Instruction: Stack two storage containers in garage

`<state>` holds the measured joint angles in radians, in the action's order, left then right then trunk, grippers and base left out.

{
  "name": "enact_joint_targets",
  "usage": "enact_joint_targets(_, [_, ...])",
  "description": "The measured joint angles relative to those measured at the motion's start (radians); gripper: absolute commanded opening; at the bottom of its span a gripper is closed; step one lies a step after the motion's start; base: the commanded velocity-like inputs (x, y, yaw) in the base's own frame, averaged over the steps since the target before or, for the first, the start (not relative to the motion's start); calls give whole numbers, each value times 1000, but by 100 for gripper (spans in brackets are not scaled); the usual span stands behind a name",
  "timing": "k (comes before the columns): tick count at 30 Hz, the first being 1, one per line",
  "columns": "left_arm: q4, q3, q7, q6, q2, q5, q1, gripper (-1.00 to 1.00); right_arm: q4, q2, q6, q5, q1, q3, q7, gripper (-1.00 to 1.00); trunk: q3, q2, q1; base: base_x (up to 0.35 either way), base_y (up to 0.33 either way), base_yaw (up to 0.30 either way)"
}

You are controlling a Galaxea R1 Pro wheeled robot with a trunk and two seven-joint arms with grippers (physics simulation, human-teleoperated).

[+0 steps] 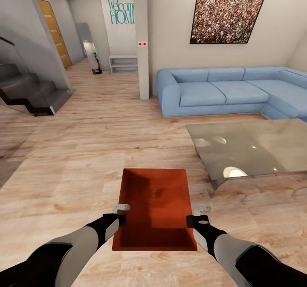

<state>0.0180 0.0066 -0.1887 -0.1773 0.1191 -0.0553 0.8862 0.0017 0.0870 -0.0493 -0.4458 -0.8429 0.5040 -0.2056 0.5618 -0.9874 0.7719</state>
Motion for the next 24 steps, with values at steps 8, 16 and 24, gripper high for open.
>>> enact_joint_targets(8, [0,-2,1,1,-1,-3,0,-100,0,2,-1,-1,0,0,1,-100,0,0,0,278,123,0])
enact_joint_targets(16, [0,-2,1,1,-1,-4,0,-100,0,2,-3,0,0,0,1,-100,0,0,0,318,103,208])
enact_joint_targets(24, [0,-2,1,2,-1,-3,0,-100,0,1,-3,-1,0,0,0,-100,0,0,-1,321,40,146])
